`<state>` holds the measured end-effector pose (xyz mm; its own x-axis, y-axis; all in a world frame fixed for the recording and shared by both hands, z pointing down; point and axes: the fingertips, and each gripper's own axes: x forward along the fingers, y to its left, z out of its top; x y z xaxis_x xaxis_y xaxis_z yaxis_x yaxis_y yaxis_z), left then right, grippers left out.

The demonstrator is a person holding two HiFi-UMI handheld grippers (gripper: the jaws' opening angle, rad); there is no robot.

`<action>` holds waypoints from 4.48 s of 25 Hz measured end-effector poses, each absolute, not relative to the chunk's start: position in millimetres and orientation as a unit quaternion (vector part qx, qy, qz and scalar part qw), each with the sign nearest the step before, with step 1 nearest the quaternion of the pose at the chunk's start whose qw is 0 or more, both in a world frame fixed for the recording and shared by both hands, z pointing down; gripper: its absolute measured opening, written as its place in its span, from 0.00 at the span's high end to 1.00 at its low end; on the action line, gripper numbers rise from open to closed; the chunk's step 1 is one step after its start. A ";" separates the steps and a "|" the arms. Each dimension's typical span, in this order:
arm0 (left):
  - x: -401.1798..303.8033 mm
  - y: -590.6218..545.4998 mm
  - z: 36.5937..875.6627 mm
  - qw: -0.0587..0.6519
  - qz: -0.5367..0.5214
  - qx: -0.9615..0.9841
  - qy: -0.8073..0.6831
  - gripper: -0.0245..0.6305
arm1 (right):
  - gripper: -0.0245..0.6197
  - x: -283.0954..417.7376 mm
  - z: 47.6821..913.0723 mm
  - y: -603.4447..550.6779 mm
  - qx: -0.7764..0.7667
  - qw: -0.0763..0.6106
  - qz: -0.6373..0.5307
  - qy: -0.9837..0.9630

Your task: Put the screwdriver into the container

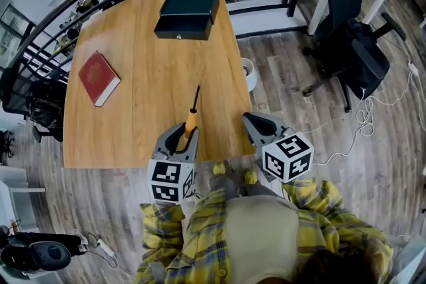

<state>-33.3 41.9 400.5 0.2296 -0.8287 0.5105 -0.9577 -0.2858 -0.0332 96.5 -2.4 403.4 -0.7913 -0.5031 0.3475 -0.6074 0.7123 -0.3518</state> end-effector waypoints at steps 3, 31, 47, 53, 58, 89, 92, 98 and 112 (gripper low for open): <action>-44.3 28.4 400.4 0.139 0.231 0.775 -0.571 0.80 | 0.86 89.9 402.4 -14.1 0.308 0.117 0.227 -0.917; -127.2 -96.7 427.1 0.116 0.281 0.817 -0.490 0.80 | 0.86 17.1 399.9 -104.8 0.348 0.155 0.207 -0.901; -159.8 -159.7 446.7 0.069 0.354 0.822 -0.440 0.80 | 0.86 1.4 408.6 -123.2 0.364 0.178 0.203 -0.892; -165.9 -180.9 454.1 0.050 0.376 0.824 -0.421 0.80 | 0.86 -10.4 411.1 -131.2 0.363 0.185 0.202 -0.891; -172.9 -200.6 458.7 0.037 0.394 0.821 -0.413 0.80 | 0.86 -17.2 417.0 -136.2 0.359 0.191 0.205 -0.890; -205.0 -296.5 482.6 -0.090 0.495 0.793 -0.343 0.80 | 0.86 -67.4 446.4 -177.8 0.325 0.217 0.214 -0.895; -207.8 -307.9 483.1 -0.109 0.506 0.786 -0.337 0.80 | 0.86 -71.4 453.0 -179.5 0.321 0.222 0.220 -0.894; -210.7 -327.0 486.3 -0.121 0.511 0.786 -0.326 0.80 | 0.86 -74.6 464.8 -184.0 0.318 0.232 0.230 -0.890; -224.5 -351.2 498.3 -0.131 0.514 0.785 -0.319 0.80 | 0.86 -85.0 487.7 -206.6 0.323 0.238 0.241 -0.884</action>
